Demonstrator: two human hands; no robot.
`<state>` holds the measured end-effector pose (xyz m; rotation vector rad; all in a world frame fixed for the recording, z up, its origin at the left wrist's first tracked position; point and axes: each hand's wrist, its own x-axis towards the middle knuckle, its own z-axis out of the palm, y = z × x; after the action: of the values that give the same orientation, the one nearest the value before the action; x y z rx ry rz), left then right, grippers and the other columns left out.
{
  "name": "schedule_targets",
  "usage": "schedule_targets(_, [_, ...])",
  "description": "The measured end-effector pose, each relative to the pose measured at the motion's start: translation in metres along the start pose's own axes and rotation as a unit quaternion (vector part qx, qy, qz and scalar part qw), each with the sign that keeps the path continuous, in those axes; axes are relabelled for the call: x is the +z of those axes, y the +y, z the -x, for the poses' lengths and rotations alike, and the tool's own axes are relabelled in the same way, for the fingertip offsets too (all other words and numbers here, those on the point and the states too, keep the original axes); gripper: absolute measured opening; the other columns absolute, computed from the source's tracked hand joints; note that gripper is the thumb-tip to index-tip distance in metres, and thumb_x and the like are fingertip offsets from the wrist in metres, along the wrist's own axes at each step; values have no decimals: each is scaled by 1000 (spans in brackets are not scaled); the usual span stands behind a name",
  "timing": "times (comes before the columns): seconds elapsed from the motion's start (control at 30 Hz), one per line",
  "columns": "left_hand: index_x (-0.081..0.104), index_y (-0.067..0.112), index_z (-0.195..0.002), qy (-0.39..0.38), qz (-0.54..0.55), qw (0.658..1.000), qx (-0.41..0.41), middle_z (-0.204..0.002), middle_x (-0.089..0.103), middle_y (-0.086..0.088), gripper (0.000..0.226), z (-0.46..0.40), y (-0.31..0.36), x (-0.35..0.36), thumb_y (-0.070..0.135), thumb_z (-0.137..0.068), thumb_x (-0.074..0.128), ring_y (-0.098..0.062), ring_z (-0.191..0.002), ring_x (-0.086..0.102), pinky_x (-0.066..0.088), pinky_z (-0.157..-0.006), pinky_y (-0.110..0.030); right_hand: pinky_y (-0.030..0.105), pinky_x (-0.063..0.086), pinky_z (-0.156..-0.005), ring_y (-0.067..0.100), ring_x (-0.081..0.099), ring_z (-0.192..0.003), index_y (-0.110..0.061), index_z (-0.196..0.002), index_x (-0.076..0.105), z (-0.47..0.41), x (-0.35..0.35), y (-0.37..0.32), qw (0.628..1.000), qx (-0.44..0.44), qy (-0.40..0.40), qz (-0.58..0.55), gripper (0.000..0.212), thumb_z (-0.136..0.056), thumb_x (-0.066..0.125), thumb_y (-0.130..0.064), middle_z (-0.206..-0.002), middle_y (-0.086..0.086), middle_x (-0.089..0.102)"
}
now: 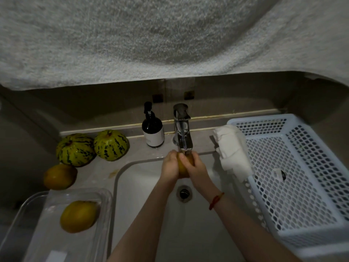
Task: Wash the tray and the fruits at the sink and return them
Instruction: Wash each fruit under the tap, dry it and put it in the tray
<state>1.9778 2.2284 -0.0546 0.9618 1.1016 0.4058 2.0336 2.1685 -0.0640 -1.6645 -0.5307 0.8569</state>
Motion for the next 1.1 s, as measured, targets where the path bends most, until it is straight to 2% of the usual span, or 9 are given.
schedule_targets(0.2, [45,-1,-129,-51,79,994,48,-124,50,-24,33,8,-12,-3,13,-101,33,-32,-106,52,47,-82,-36,17,39,-38,15,52,-56,-16,-101,52,-8,-3,9,990,135,12,37,35,-96,40,-48,-86,7,55])
schedule_targets(0.33, [41,5,-135,-69,94,993,24,-133,49,-23,39,11,-14,-10,24,-101,37,-34,-113,52,50,-81,-41,28,53,-67,23,58,-84,-23,-104,46,-4,6,13,997,61,16,-47,9,-98,44,-30,-105,15,53])
schedule_targets(0.4, [41,9,-136,-80,87,993,-6,-132,51,-19,41,11,-11,-10,28,-99,43,-33,-118,52,47,-93,-48,42,50,-91,27,54,-108,-22,-119,41,2,9,13,999,20,-15,-49,30,-93,53,-12,-122,16,49])
schedule_targets(0.5, [33,8,-138,-84,106,990,-42,-131,49,-25,48,7,-4,-9,23,-96,50,-38,-113,55,51,-79,-46,48,44,-100,30,48,-118,-10,-131,37,8,2,10,996,-47,-72,18,52,-85,59,4,-128,19,45])
schedule_targets(0.6, [33,17,-129,-79,132,987,-37,-121,48,-19,38,5,-2,-7,26,-96,48,-32,-98,58,54,-68,-40,34,46,-95,21,50,-111,-9,-129,44,9,-14,7,992,-66,-103,4,43,-88,57,-12,-123,11,47])
schedule_targets(0.7, [35,23,-124,-71,74,994,-37,-122,45,-17,30,2,-11,3,36,-98,41,-27,-89,57,53,-59,-31,26,49,-80,22,57,-94,-14,-105,59,6,-28,-4,995,-66,21,73,17,-98,45,-11,-100,9,59])
schedule_targets(0.8, [42,18,-116,-44,64,991,-109,-108,54,-17,39,1,-19,10,50,-96,37,-25,-75,57,45,-59,-31,36,49,-77,25,60,-82,-12,-93,61,-1,-39,-32,983,-75,135,100,20,-99,43,-16,-85,9,63])
schedule_targets(0.93, [48,16,-97,-69,123,980,-141,-83,60,-14,38,-1,-19,5,52,-95,35,-21,-60,57,41,-55,-26,30,46,-64,14,56,-68,-13,-78,59,-10,-43,-93,982,-123,89,113,38,-96,42,-41,-70,0,58])
schedule_targets(1.1, [44,12,-127,-106,246,955,-127,-125,51,-20,38,0,-14,-1,35,-97,44,-33,-103,57,53,-72,-39,33,43,-69,18,50,-62,-15,-62,49,-26,-29,-131,974,-81,-8,213,44,-92,49,-48,-59,3,49])
